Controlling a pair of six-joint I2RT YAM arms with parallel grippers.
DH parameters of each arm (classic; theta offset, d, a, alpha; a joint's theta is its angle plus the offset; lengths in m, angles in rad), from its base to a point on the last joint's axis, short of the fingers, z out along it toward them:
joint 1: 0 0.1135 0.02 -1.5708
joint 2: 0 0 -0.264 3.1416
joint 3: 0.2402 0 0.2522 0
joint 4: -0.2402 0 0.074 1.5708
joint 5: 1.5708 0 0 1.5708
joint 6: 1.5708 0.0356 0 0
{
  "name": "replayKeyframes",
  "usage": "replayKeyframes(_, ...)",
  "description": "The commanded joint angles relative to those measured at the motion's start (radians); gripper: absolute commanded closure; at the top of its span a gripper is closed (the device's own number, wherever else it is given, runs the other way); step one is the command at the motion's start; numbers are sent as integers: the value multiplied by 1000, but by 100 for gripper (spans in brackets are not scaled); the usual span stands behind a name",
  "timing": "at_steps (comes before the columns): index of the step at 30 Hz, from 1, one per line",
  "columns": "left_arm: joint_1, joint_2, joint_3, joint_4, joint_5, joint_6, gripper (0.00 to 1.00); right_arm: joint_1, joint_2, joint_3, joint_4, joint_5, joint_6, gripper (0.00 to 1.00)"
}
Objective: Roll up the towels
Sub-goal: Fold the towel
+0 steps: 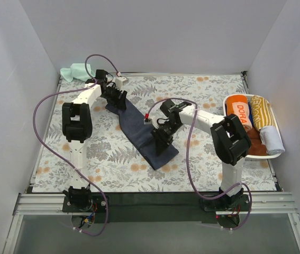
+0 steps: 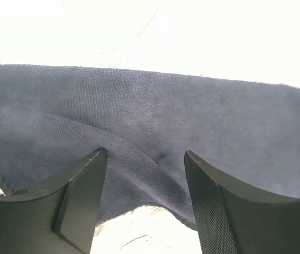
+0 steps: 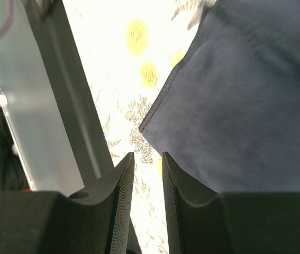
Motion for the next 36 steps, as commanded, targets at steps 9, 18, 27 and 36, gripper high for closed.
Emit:
replayKeyframes(9, -6, -292, -185, 77, -191, -247, 47, -124, -34, -12, 24, 111, -58, 74)
replayKeyframes(18, -119, -417, -370, 197, -307, -236, 59, -126, 14, -70, 78, 182, -44, 82)
replayKeyframes(27, -169, -262, -322, 157, -304, -301, 66, -85, -14, -185, 167, 114, -4, 84)
replayKeyframes(36, -204, -36, -99, 140, -205, -295, 67, 11, -19, -175, 235, 5, 83, 81)
